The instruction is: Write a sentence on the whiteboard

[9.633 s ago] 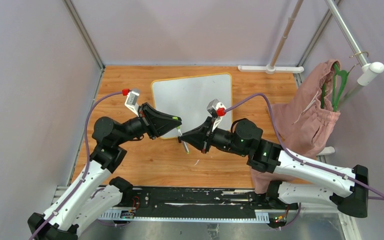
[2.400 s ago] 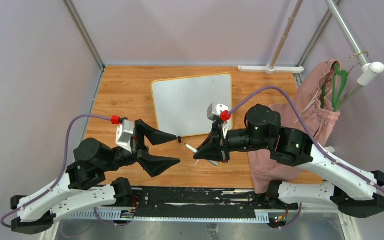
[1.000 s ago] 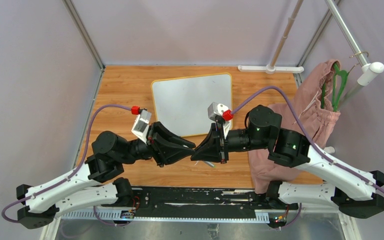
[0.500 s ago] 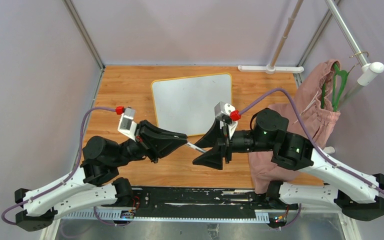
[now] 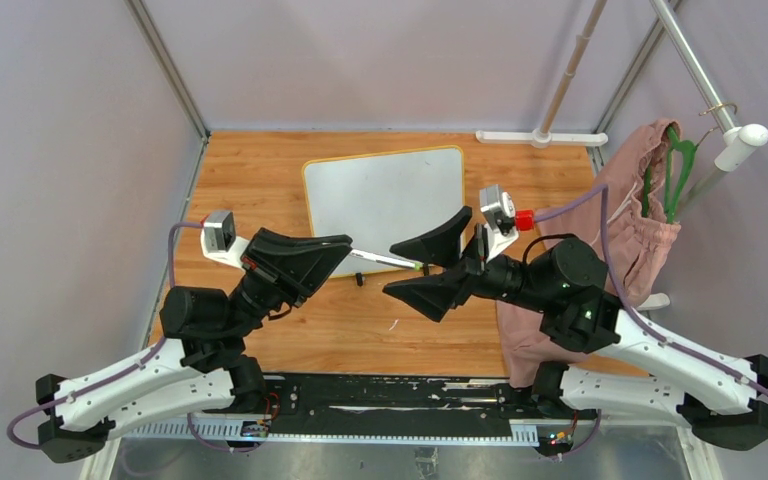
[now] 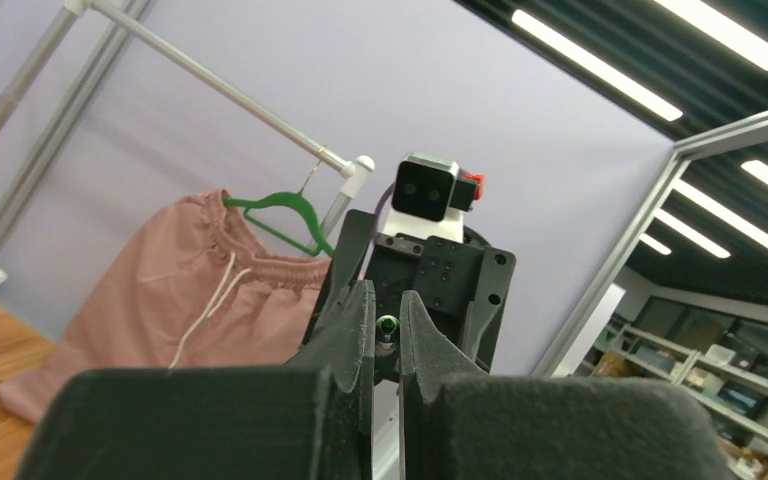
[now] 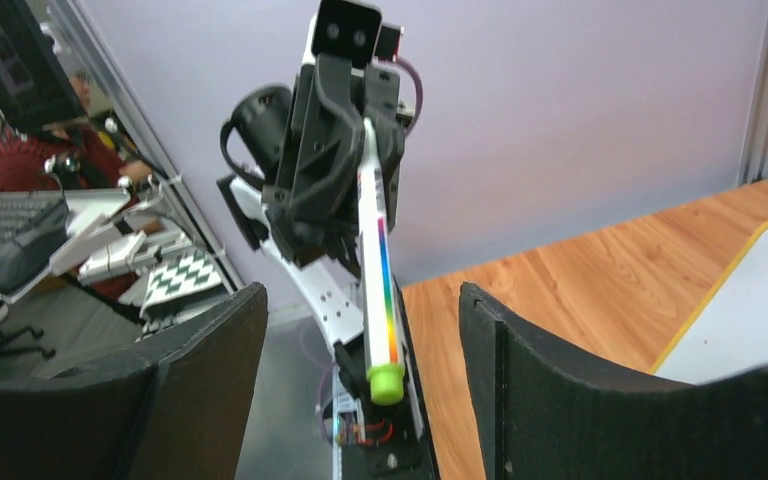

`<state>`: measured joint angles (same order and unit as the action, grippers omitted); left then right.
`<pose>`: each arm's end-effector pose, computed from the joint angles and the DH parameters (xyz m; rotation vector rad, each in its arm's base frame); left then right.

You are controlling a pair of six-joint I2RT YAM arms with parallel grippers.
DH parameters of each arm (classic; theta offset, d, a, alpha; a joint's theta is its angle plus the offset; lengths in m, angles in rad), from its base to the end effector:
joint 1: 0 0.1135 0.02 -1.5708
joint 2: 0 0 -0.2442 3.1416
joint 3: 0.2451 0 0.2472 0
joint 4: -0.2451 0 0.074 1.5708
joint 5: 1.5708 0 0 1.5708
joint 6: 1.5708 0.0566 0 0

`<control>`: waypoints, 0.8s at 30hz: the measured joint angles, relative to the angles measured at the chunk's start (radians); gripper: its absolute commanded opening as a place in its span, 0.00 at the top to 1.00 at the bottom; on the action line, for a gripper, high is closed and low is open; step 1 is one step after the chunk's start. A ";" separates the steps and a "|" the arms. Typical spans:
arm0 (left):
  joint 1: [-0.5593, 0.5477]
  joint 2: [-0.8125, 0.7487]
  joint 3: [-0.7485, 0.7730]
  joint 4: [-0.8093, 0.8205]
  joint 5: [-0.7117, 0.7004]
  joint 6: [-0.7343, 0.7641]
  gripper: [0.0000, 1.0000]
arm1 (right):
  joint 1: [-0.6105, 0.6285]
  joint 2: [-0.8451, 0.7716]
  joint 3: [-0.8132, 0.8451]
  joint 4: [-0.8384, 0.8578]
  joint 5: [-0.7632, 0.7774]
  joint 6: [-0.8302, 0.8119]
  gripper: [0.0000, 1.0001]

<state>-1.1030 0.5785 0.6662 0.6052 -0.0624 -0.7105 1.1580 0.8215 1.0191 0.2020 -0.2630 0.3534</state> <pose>0.0706 -0.1319 0.4111 0.1295 0.9916 -1.6546 0.0650 0.1850 0.4482 -0.7453 1.0914 1.4650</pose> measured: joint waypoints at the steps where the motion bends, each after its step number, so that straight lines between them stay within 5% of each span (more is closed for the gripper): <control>1: 0.000 0.010 -0.007 0.029 -0.002 -0.009 1.00 | 0.000 0.010 0.000 0.027 0.009 0.009 0.28; 12: 0.000 0.112 -0.147 0.417 -0.067 -0.112 1.00 | 0.000 0.100 -0.022 0.274 0.096 0.071 0.37; 17: 0.000 0.121 -0.151 0.482 -0.095 -0.121 1.00 | 0.000 0.117 -0.006 0.288 0.106 0.070 0.35; 24: 0.000 0.113 -0.151 0.527 -0.136 -0.137 1.00 | 0.000 0.145 0.003 0.288 0.105 0.071 0.48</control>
<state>-1.1030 0.6910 0.5152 1.1324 -0.1982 -0.8478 1.1580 0.9661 1.0218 0.4900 -0.1577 0.4248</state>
